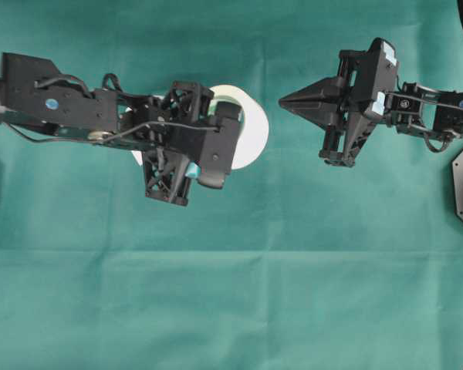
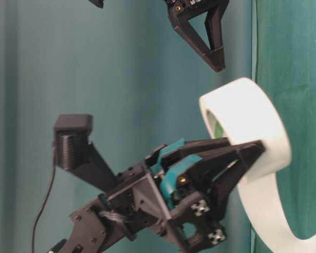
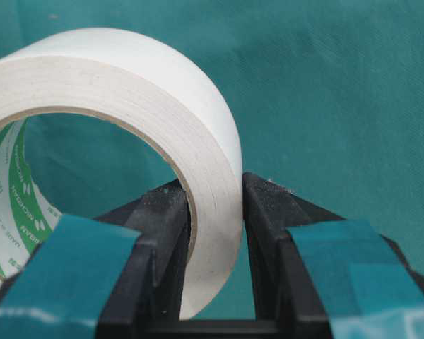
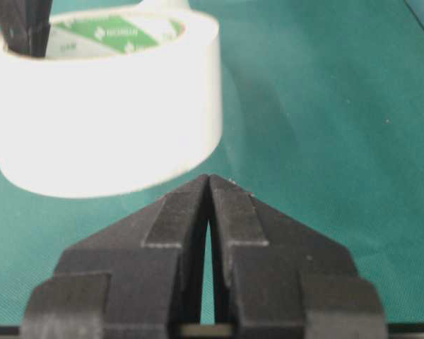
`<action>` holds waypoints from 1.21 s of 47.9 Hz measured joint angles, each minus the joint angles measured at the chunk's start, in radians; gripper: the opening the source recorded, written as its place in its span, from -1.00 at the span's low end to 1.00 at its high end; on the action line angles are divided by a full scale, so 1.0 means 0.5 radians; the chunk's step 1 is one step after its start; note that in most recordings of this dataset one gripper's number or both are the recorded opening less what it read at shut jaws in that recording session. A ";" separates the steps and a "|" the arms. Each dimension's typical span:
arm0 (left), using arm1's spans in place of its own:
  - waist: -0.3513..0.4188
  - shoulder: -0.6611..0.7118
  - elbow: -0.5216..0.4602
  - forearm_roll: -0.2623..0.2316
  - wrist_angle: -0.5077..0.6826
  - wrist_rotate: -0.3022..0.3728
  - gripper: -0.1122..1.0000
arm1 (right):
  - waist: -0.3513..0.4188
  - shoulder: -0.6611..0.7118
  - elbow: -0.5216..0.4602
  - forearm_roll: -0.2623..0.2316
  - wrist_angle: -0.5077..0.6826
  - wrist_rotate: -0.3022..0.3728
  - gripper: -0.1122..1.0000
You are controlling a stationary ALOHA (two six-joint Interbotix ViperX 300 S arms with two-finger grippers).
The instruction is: Peel off the duct tape with your right arm.
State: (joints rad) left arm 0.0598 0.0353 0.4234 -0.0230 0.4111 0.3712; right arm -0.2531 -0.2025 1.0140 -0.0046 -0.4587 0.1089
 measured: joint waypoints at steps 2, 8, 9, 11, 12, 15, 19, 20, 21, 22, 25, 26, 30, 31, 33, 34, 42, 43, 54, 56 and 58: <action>-0.006 0.018 -0.009 0.000 0.012 0.003 -0.44 | 0.000 0.000 0.000 0.000 0.000 0.000 -0.97; -0.021 0.083 -0.061 0.000 0.046 0.000 -0.44 | 0.000 0.000 0.000 0.000 0.000 0.000 -0.97; -0.025 0.095 -0.071 0.000 0.049 0.000 -0.44 | 0.000 0.000 0.000 0.000 0.000 0.000 -0.97; -0.034 0.117 -0.092 0.000 0.055 0.000 -0.44 | 0.000 0.000 0.000 0.000 0.000 0.000 -0.97; -0.037 0.129 -0.101 -0.003 0.058 -0.003 -0.44 | 0.003 0.000 0.000 0.000 0.000 0.000 -0.97; -0.046 0.166 -0.135 -0.003 0.071 -0.003 -0.44 | 0.003 0.000 0.000 0.000 0.000 0.000 -0.97; -0.049 0.202 -0.175 0.000 0.095 -0.006 -0.44 | 0.006 0.000 0.000 0.000 0.000 0.000 -0.97; -0.046 0.212 -0.181 -0.003 0.104 -0.006 -0.44 | 0.009 0.000 0.003 0.000 0.000 0.000 -0.97; -0.046 0.221 -0.190 0.000 0.114 -0.006 -0.44 | 0.009 0.000 0.006 0.000 0.000 0.000 -0.97; -0.046 0.233 -0.196 -0.003 0.126 -0.006 -0.44 | 0.012 0.000 0.006 0.000 0.000 0.000 -0.97; -0.046 0.261 -0.215 0.000 0.160 -0.006 -0.44 | 0.015 0.000 0.012 0.000 0.000 0.000 -0.97; -0.046 0.267 -0.218 -0.003 0.175 -0.006 -0.44 | 0.015 0.000 0.015 0.000 0.000 0.000 -0.97; -0.046 0.304 -0.233 -0.003 0.236 -0.006 -0.44 | 0.015 0.000 0.015 0.000 0.000 0.000 -0.97; -0.046 0.310 -0.236 -0.003 0.249 -0.006 -0.44 | 0.018 0.000 0.018 0.000 0.000 0.000 -0.97; -0.046 0.325 -0.245 0.000 0.291 -0.006 -0.44 | 0.018 0.000 0.018 0.000 0.000 0.000 -0.97; -0.046 0.328 -0.252 -0.003 0.307 -0.006 -0.44 | 0.018 0.000 0.018 0.000 0.000 0.000 -0.97; -0.052 0.380 -0.279 0.000 0.457 -0.006 -0.44 | 0.018 0.000 0.018 0.000 0.000 0.000 -0.97; -0.052 0.383 -0.282 0.000 0.472 -0.006 -0.44 | 0.018 0.000 0.018 0.000 0.000 0.000 -0.97; -0.083 0.390 -0.291 0.000 0.522 -0.018 -0.44 | 0.018 0.000 0.018 0.000 0.000 0.000 -0.97; -0.089 0.390 -0.291 0.000 0.522 -0.021 -0.44 | 0.018 0.000 0.018 0.000 0.000 0.000 -0.97; -0.092 0.390 -0.291 0.000 0.525 -0.021 -0.44 | 0.018 0.000 0.018 0.000 0.000 0.000 -0.97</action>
State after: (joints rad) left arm 0.0138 0.2301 0.2777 -0.0230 0.6734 0.3605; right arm -0.2439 -0.2025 1.0232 -0.0046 -0.4587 0.1089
